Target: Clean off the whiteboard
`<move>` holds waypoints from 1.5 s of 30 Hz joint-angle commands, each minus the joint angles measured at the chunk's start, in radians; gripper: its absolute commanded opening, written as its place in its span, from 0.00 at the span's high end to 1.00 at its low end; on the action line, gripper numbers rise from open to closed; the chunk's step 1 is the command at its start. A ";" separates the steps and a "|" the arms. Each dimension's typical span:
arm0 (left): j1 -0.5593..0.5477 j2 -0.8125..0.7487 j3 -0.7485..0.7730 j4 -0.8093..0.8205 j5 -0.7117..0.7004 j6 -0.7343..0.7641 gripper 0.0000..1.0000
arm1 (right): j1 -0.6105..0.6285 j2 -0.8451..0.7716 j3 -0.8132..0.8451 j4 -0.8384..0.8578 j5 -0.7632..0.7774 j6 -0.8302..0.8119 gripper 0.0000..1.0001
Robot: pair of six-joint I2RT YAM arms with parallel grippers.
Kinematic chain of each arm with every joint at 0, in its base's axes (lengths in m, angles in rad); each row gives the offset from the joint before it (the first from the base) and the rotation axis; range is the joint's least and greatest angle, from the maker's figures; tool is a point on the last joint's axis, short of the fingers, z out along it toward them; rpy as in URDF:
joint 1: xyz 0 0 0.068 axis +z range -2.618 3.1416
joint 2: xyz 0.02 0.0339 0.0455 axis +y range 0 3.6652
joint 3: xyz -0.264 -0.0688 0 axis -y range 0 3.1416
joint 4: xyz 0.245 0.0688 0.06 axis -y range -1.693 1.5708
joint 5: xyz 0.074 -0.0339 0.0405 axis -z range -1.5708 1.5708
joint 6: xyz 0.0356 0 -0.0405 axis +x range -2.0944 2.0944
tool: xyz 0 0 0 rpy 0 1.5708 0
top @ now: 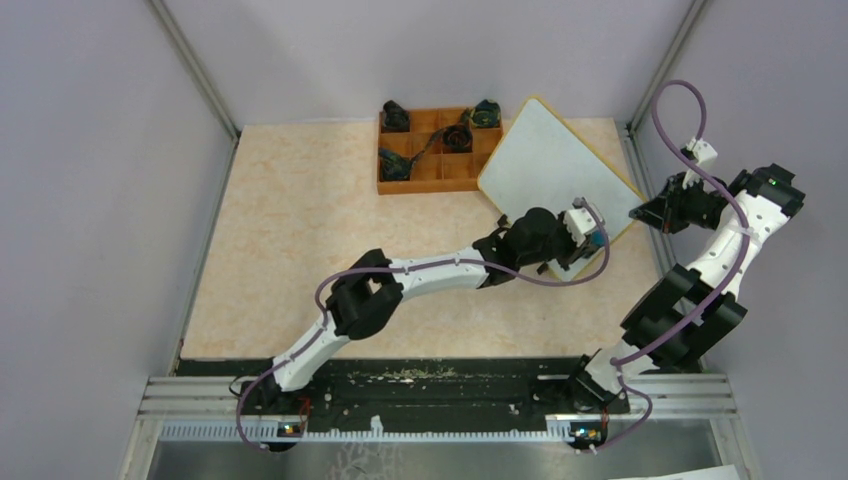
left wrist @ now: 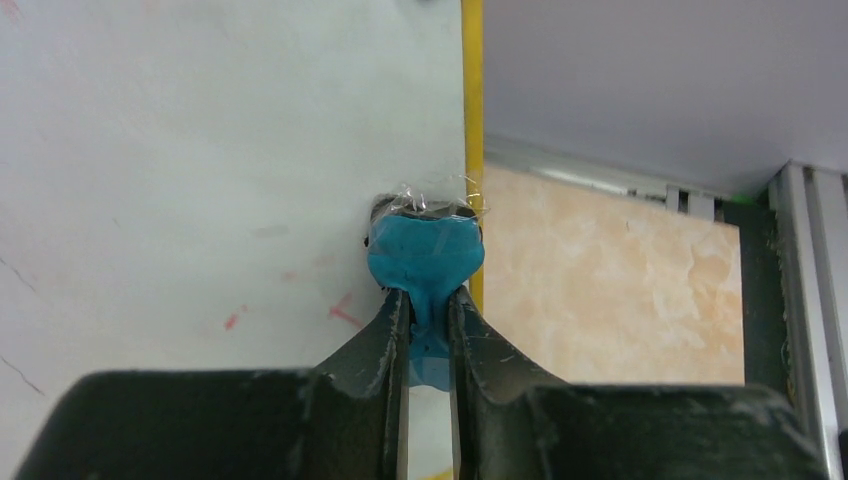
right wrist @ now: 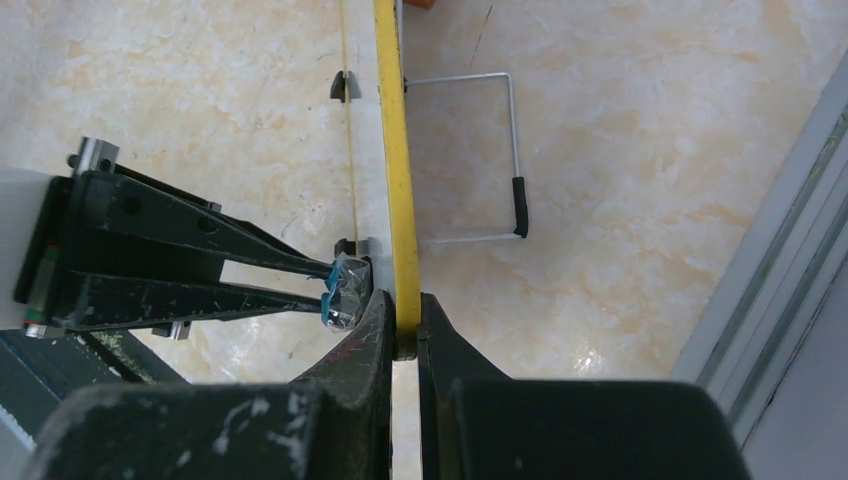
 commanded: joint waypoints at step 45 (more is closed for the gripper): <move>-0.006 -0.054 -0.128 -0.011 -0.083 0.009 1.00 | 0.050 0.022 -0.055 -0.135 0.172 -0.083 1.00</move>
